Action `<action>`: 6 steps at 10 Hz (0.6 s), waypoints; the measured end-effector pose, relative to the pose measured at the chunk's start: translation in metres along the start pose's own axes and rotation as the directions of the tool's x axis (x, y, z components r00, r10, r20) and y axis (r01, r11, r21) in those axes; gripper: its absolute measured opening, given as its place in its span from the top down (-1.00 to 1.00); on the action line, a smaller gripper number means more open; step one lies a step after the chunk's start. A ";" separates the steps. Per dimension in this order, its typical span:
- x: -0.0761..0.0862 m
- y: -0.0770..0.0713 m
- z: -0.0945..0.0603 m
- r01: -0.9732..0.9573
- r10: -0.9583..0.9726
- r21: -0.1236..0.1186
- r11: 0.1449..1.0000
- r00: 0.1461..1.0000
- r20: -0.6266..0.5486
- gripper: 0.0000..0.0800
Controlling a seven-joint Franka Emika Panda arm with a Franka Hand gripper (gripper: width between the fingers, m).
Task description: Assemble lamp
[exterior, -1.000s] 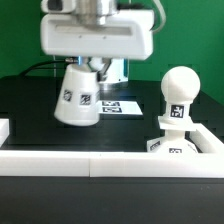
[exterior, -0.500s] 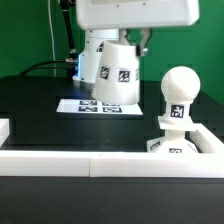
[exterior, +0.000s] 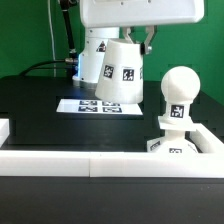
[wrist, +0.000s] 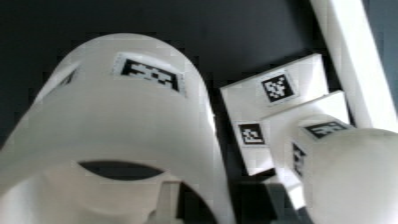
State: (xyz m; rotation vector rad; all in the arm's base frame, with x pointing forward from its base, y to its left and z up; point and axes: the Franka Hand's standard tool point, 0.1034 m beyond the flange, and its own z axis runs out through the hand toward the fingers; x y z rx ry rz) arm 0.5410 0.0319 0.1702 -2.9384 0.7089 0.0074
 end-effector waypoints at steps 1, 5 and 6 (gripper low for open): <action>0.004 -0.009 -0.015 0.001 -0.001 0.013 1.000 1.000 0.002 0.89; 0.015 -0.053 -0.057 -0.063 0.063 0.047 0.997 0.998 -0.004 0.89; 0.015 -0.062 -0.060 -0.074 0.075 0.049 0.996 0.997 -0.006 0.89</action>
Offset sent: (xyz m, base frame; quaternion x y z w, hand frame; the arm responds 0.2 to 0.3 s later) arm 0.0273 0.0298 0.0467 0.0162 -0.0111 0.0512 0.9985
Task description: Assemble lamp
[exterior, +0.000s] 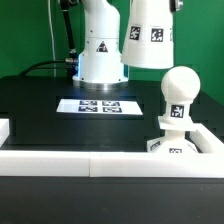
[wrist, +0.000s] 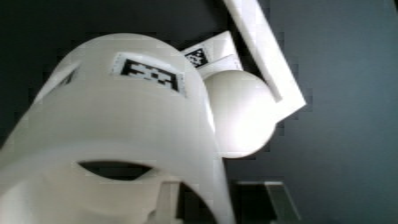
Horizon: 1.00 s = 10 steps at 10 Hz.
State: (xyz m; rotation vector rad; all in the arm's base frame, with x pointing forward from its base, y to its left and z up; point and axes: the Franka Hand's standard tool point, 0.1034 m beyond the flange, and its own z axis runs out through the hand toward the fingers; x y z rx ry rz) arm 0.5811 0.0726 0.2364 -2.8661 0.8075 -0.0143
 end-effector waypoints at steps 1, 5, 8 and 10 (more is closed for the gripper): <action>-0.001 -0.014 -0.001 -0.012 0.012 -0.001 1.000 1.000 -0.005 0.89; -0.005 -0.047 0.022 0.008 -0.008 -0.016 1.000 1.000 0.001 0.89; 0.005 -0.049 0.050 0.057 -0.057 -0.023 0.998 0.998 -0.024 0.89; 0.011 -0.043 0.063 0.091 -0.092 -0.029 0.995 0.995 -0.033 0.89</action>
Offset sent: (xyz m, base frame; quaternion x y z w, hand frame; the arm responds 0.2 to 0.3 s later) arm 0.0178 0.0260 -0.0077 -0.0029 0.0100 0.0132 0.9999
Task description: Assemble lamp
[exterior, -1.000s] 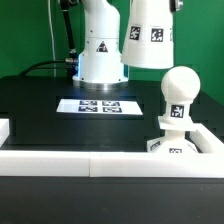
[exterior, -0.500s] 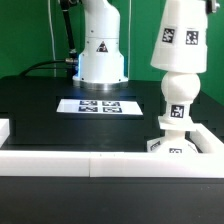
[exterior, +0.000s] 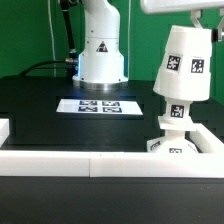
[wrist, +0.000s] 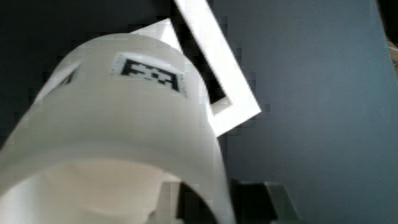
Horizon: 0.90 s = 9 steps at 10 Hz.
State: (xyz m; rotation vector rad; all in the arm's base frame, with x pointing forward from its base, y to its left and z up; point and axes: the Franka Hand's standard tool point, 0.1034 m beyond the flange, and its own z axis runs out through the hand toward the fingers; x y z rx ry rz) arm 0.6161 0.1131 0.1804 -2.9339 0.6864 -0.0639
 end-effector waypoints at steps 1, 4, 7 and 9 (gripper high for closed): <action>0.002 0.002 0.008 0.012 -0.012 -0.004 1.000 1.000 -0.006 0.89; 0.002 0.005 0.025 0.032 -0.033 -0.009 0.999 0.999 -0.021 0.89; 0.001 0.006 0.032 0.055 -0.054 0.004 0.998 0.996 -0.070 0.89; 0.003 0.009 0.031 0.057 -0.057 0.004 0.998 0.996 -0.074 0.89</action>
Offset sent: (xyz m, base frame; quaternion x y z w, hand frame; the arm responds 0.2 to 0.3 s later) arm -0.0024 0.0040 -0.0205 0.0090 0.0238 -0.0364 0.9990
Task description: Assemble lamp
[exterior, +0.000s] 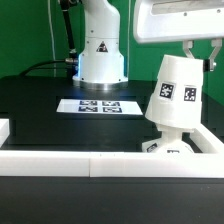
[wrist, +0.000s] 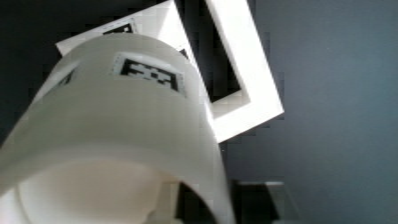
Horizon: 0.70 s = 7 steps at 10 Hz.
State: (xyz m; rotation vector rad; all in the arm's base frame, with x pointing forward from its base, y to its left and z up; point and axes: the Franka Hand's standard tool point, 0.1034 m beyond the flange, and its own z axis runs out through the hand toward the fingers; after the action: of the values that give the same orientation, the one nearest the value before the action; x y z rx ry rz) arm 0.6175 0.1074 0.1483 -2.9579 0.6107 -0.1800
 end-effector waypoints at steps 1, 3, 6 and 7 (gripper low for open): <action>0.002 0.003 -0.001 0.008 -0.008 -0.001 1.000 1.000 -0.001 0.42; 0.002 0.008 -0.004 0.010 -0.009 -0.019 1.000 1.000 0.022 -0.26; -0.003 0.000 -0.016 0.016 -0.009 -0.105 0.994 0.998 0.068 -0.72; -0.008 -0.006 -0.019 0.029 -0.020 -0.129 0.991 0.997 0.071 -0.72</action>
Offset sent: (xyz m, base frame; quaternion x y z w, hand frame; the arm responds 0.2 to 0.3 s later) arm -0.0049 -0.0127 0.0158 -0.0974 -0.0297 -0.0231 0.9945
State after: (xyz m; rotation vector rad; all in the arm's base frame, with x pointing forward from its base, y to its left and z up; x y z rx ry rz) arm 0.6101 0.1143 0.1668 -3.0830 0.5988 -0.0408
